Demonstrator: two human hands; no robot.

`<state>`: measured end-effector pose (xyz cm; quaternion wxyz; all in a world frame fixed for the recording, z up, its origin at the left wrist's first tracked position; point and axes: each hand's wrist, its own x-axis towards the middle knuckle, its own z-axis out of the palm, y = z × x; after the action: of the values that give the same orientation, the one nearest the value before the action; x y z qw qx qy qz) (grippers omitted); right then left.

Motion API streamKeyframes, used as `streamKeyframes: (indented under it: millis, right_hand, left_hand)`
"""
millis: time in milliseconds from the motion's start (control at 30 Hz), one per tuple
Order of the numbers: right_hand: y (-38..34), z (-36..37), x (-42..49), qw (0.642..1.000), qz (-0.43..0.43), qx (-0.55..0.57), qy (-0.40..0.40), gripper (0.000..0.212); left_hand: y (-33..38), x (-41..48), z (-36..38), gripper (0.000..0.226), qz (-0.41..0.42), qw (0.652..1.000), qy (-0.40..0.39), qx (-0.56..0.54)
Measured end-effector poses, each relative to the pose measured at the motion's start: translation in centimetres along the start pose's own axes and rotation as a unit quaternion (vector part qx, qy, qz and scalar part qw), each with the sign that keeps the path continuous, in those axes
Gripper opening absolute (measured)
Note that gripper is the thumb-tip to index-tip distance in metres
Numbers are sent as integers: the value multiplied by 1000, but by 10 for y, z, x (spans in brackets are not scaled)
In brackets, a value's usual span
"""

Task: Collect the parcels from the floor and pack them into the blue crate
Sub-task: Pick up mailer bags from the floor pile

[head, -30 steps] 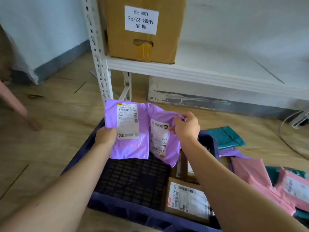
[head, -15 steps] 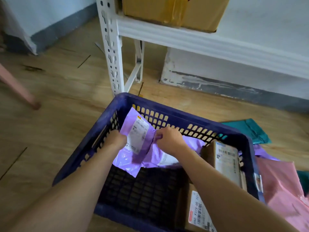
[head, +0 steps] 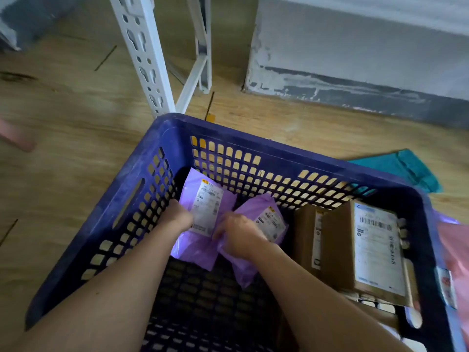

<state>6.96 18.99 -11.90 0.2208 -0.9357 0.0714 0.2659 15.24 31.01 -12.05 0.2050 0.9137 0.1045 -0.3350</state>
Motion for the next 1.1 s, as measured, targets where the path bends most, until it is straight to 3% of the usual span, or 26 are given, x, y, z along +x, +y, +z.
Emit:
streamKeyframes:
  millis: [67,167,233,300,400,533,633,733,933,1100]
  right_hand:
    - [6,1,-2,994,21,45,99,39]
    - [15,5,-6,970,148,68,178,60]
    - [21,11,-6,951,251,119,137,73]
    - [28,18,-5,937,306,155,58,91]
    - [34,31,-3,947,289,140,-5,101]
    - [27,42,5,979,197,50,-12,74]
    - [24,42,9,987,157,-26,-32,62]
    - [32,42,10,987,145,-55,-49,61]
    - [48,40,2,992,126,23,13,57]
    - [44,37,3,983,183,19,19,61]
  left_hand:
    - [-3,1,7,58,31,998,12,49]
    - [-7,1,14,75,102,985,77,115]
    - [-7,1,15,83,160,964,106,186]
    - [-8,3,17,84,186,950,73,242]
    - [-13,4,22,94,175,939,-48,293]
    - [-21,2,31,113,193,902,-133,362]
    - [-25,6,37,115,222,874,-117,417]
    - [-23,8,42,111,237,870,-78,426]
    - [-20,23,41,98,225,874,-43,429]
    - [-16,22,44,99,223,880,-55,417]
